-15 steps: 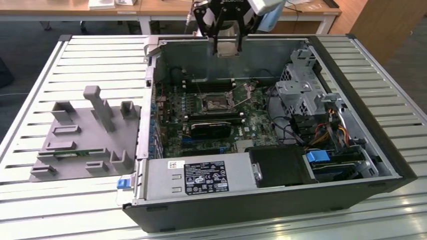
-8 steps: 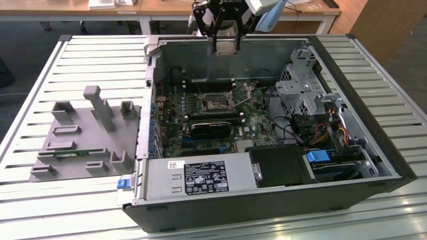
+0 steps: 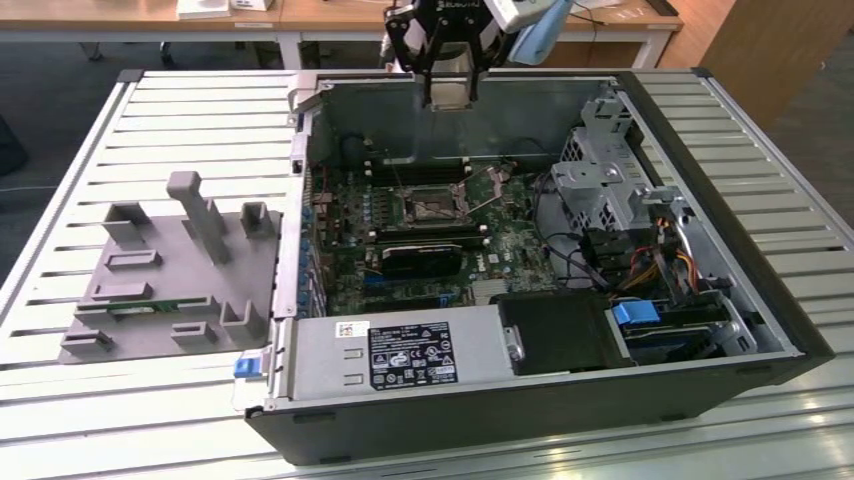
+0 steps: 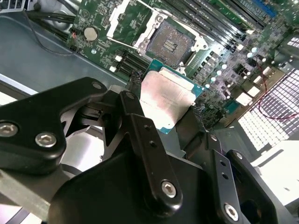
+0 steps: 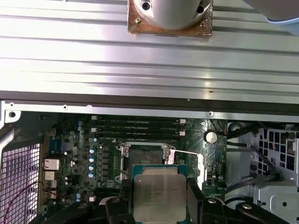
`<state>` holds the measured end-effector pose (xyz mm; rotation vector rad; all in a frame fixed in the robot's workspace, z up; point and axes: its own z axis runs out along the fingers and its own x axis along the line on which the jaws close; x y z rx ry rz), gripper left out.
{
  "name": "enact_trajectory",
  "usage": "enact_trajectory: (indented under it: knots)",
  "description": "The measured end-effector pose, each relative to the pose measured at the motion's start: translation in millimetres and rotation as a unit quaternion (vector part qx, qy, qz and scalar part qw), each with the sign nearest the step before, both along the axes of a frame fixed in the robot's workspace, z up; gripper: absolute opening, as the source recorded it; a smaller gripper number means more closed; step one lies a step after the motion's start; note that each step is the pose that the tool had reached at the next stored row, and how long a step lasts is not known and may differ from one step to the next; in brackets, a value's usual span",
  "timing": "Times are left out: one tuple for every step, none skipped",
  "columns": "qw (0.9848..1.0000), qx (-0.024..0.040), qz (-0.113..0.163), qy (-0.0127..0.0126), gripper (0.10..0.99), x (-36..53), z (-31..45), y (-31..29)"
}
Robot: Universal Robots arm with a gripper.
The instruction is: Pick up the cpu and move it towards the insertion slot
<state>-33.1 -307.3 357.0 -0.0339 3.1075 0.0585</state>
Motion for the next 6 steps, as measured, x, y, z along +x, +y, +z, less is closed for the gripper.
enact_trajectory:
  knots:
    - [1.0, 0.0, 0.0, 0.0, 0.541, 0.0, -0.2, 0.1]
    - [1.0, 0.0, 0.0, 0.0, 0.541, 0.0, -0.1, 0.0]
    - [1.0, 0.0, 0.0, 0.0, 0.541, 0.0, -0.2, 0.1]
    - [1.0, 0.0, 0.0, 0.0, 0.541, 0.0, -0.3, 0.1]
    - [1.0, 0.0, 0.0, 0.0, 0.541, 0.0, -0.3, 0.1]
    - [1.0, 0.0, 0.0, 0.0, 0.541, 0.0, -0.3, 0.1]
